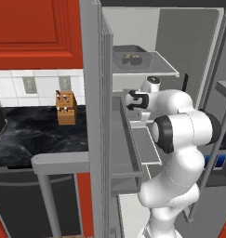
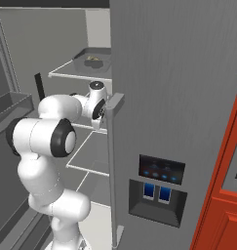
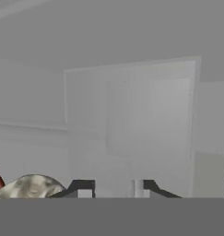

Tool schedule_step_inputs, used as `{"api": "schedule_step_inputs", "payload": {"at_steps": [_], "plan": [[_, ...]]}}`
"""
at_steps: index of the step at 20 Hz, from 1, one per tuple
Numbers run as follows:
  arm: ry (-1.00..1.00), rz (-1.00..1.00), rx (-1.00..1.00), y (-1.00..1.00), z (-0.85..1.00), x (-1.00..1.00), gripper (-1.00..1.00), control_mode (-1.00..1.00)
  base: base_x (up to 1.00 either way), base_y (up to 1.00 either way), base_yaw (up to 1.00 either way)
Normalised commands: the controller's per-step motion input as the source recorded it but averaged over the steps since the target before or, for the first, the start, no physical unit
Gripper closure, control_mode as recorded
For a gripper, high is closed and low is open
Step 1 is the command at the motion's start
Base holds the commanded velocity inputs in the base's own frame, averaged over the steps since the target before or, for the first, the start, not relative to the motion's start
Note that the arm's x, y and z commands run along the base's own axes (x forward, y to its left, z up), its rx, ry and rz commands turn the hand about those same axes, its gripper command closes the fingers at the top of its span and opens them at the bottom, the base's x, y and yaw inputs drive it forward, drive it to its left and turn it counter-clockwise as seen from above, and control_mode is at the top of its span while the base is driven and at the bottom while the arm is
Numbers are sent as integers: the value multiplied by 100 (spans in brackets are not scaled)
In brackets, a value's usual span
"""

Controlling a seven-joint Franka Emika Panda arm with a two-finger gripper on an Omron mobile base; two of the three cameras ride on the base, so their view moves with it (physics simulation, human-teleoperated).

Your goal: Place two dumplings into each of the tupperware containers and then place the containers in the fridge.

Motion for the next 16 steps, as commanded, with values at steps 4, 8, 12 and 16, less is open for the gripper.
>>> {"api": "schedule_step_inputs", "payload": {"at_steps": [4,8,12,16], "plan": [[-1,0,0,0,0,0,-100,-100,0,0,0],[-17,0,0,0,8,0,-100,-100,0,0,0],[-23,0,0,0,16,-38,-100,-100,0,0,0],[-22,0,0,0,46,-100,-100,-100,0,0,0]]}}
